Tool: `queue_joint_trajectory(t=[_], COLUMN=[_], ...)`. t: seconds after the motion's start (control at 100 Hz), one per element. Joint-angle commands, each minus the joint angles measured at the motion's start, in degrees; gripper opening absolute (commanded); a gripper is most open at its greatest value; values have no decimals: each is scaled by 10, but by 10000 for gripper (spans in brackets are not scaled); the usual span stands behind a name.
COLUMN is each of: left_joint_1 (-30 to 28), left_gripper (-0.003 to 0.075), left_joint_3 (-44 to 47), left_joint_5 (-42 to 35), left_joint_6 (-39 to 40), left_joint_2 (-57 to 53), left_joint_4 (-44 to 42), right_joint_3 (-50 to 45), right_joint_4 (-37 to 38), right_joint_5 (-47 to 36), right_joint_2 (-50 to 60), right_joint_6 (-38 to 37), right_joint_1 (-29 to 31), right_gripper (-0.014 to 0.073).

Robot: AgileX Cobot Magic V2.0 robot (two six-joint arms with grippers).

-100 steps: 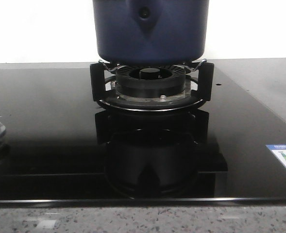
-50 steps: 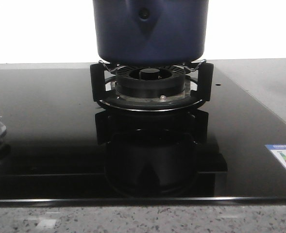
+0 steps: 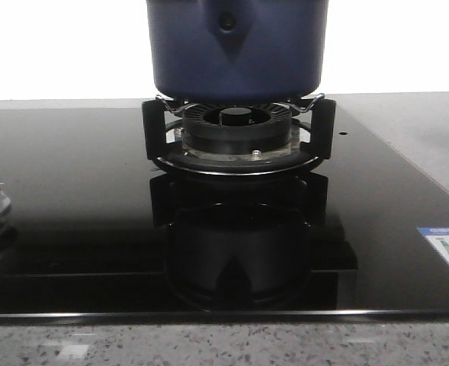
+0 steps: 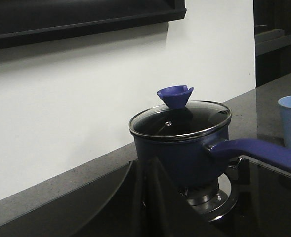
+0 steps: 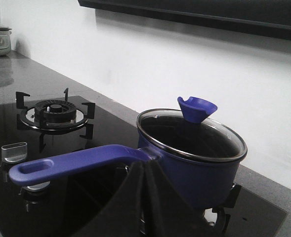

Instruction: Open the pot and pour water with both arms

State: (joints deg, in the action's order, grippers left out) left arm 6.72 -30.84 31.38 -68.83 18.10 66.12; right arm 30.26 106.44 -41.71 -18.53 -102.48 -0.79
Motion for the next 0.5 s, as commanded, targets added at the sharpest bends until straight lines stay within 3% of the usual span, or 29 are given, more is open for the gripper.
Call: queue_joint_trajectory(t=[0.0,0.49], left_joint_1=[5,5], left_gripper=[-20,-20], left_joint_3=[-14,-14], left_joint_5=[-21,-21], left_joint_6=[9,9], left_joint_2=[3,3], left_joint_4=[23,26], right_joint_3=[14,14], right_joint_4=[13,13], right_joint_5=[19,19], right_joint_2=[-5,-5], right_joint_6=[-1,-1], right_joint_1=[-1,-1], right_gripper=[-64,-64])
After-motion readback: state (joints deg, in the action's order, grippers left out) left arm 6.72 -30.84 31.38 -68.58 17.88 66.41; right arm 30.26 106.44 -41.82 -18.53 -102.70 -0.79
